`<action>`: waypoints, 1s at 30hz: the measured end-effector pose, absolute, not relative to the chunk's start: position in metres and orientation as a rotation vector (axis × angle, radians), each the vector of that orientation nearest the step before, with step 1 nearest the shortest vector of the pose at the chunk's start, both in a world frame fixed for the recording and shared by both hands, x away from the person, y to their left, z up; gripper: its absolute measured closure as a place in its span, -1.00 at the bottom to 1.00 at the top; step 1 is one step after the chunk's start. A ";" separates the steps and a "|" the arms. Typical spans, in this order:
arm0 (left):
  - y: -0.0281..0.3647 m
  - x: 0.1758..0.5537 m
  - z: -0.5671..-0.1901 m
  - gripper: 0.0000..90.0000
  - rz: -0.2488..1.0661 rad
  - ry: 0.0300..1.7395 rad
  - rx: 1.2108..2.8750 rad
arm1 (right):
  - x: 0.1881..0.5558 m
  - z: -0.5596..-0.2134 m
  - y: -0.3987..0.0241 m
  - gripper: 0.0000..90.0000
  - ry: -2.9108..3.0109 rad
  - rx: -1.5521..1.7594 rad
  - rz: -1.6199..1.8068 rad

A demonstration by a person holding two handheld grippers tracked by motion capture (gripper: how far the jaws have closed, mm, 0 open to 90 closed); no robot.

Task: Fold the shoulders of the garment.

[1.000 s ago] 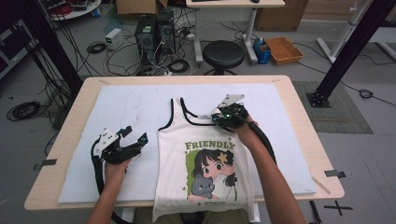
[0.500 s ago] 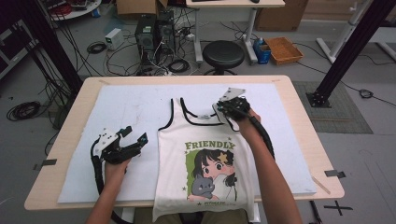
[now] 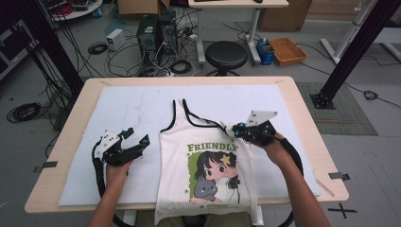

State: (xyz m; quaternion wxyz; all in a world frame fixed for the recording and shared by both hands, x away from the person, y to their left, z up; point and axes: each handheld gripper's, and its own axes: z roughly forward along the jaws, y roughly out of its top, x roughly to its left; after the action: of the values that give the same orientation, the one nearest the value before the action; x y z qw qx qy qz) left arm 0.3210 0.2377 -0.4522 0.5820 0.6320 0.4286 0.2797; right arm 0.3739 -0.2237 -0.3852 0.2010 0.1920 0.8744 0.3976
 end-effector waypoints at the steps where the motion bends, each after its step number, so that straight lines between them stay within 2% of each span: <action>1: 0.238 0.321 -0.452 -0.44 0.653 1.001 1.474 | 0.368 -0.391 -0.226 0.91 2.467 0.543 1.139; 5: 0.238 0.321 -0.452 -0.44 0.651 1.002 1.472 | 0.350 -0.406 -0.229 0.88 2.575 0.529 1.241; 6: 0.238 0.321 -0.452 -0.44 0.652 1.002 1.473 | 0.347 -0.409 -0.229 0.82 2.627 0.534 1.256; 8: 0.238 0.321 -0.452 -0.44 0.655 1.003 1.474 | 0.343 -0.413 -0.231 0.51 2.667 0.570 1.254; 11: 0.237 0.321 -0.452 -0.44 0.657 1.000 1.478 | 0.345 -0.410 -0.243 0.50 2.473 0.774 1.260; 14: 0.237 0.321 -0.452 -0.44 0.661 1.002 1.476 | 0.355 -0.417 -0.249 0.51 2.267 1.068 1.117; 18: 0.237 0.321 -0.452 -0.44 0.660 1.002 1.476 | 0.366 -0.432 -0.235 0.51 2.261 1.067 0.924; 21: 0.237 0.321 -0.452 -0.44 0.661 1.000 1.479 | 0.379 -0.440 -0.230 0.68 2.227 1.096 0.892; 24: 0.237 0.321 -0.452 -0.44 0.658 0.999 1.477 | 0.389 -0.447 -0.229 0.97 2.244 1.030 0.804; 30: 0.236 0.321 -0.452 -0.44 0.664 0.995 1.480 | 0.395 -0.449 -0.245 1.00 2.173 1.074 0.756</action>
State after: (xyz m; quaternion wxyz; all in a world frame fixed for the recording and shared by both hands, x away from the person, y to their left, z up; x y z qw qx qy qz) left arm 0.3207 0.2360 -0.4522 0.5803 0.6334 0.4258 0.2841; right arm 0.3954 -0.2454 -0.4486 0.2967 0.4039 0.8173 0.2844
